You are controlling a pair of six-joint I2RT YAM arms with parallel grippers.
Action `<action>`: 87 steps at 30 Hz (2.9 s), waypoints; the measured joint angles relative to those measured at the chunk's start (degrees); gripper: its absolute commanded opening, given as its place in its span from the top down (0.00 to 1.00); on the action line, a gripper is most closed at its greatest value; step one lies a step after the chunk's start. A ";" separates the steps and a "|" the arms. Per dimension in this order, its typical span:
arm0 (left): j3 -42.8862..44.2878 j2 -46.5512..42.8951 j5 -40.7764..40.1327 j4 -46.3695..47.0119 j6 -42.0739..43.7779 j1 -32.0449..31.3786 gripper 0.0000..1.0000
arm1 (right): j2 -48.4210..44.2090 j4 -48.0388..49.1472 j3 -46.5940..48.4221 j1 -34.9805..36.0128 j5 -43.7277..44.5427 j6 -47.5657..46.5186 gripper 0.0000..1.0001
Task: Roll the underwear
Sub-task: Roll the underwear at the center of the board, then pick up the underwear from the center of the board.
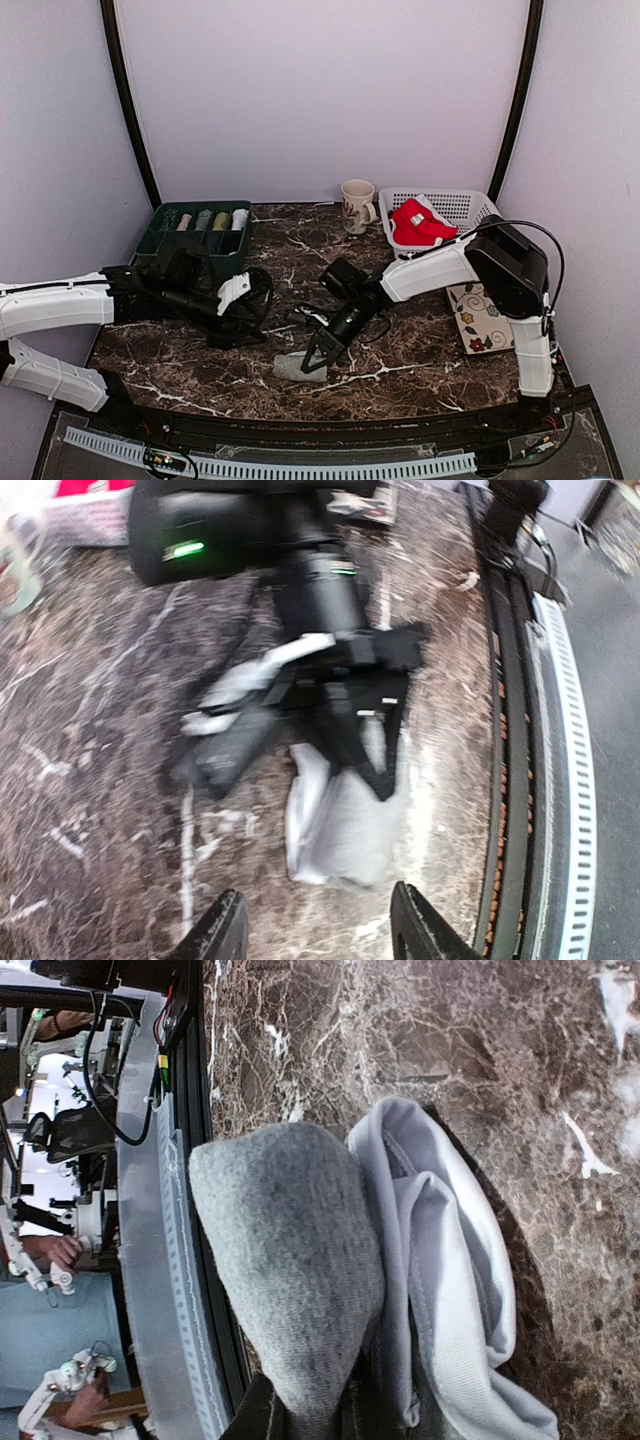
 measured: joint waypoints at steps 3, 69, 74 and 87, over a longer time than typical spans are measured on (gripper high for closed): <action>-2.29 -0.92 -3.28 1.88 0.24 -5.70 0.49 | 2.78 -3.45 3.39 -0.98 -3.26 0.79 1.00; 13.66 33.99 8.39 -1.01 8.24 -7.91 0.79 | -2.64 -1.42 -0.50 -2.03 5.14 -0.70 1.00; 13.33 33.83 7.61 -0.11 7.37 -7.91 0.64 | -2.34 -2.27 -0.28 -2.01 5.20 -1.90 1.00; 5.60 16.96 -5.46 4.85 6.05 -11.78 0.48 | -0.74 -4.00 0.85 -2.03 6.88 -1.51 1.00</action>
